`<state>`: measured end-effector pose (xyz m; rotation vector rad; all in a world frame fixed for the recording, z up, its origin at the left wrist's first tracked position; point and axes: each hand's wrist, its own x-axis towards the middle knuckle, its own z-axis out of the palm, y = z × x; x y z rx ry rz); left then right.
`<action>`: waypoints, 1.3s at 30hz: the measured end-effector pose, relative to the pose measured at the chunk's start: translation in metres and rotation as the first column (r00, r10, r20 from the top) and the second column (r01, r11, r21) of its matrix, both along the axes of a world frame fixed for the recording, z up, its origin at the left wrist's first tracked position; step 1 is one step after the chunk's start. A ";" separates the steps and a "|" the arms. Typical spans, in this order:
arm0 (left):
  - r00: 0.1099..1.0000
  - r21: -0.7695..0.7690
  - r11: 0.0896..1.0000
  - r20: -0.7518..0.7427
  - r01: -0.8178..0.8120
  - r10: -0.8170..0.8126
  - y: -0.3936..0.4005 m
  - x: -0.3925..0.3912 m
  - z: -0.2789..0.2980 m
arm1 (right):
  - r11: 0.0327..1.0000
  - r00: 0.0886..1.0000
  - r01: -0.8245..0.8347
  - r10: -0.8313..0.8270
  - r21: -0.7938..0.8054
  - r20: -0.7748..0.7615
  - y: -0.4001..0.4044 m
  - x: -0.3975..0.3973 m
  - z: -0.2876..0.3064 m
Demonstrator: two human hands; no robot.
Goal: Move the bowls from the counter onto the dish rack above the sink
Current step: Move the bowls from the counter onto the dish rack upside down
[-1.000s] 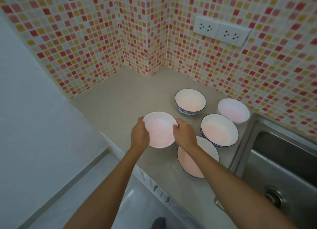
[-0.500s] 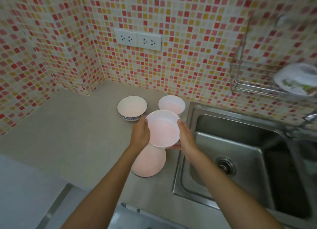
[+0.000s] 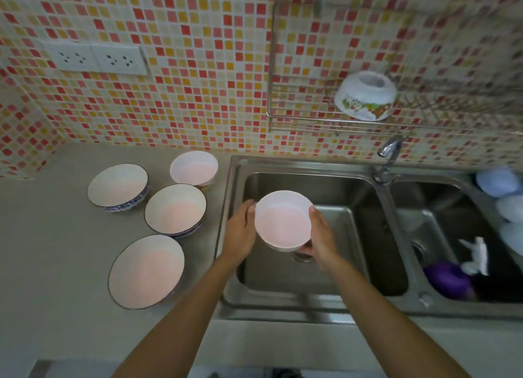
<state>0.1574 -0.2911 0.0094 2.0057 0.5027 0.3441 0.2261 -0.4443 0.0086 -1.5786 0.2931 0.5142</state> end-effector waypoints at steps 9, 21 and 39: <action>0.847 0.183 0.921 -0.484 0.343 -0.220 -0.046 -0.033 -0.089 | 0.993 0.996 0.074 -0.079 -0.089 -0.049 -0.075 0.027 -0.043; 0.839 0.411 0.830 -0.530 0.377 -0.120 -0.063 -0.057 -0.124 | 0.991 0.997 -0.026 0.015 -0.135 -0.078 -0.117 0.037 -0.077; 0.848 0.399 0.853 -0.523 0.335 -0.089 -0.062 -0.057 -0.129 | 0.927 0.952 -0.140 0.222 -0.347 0.209 -0.122 0.043 -0.107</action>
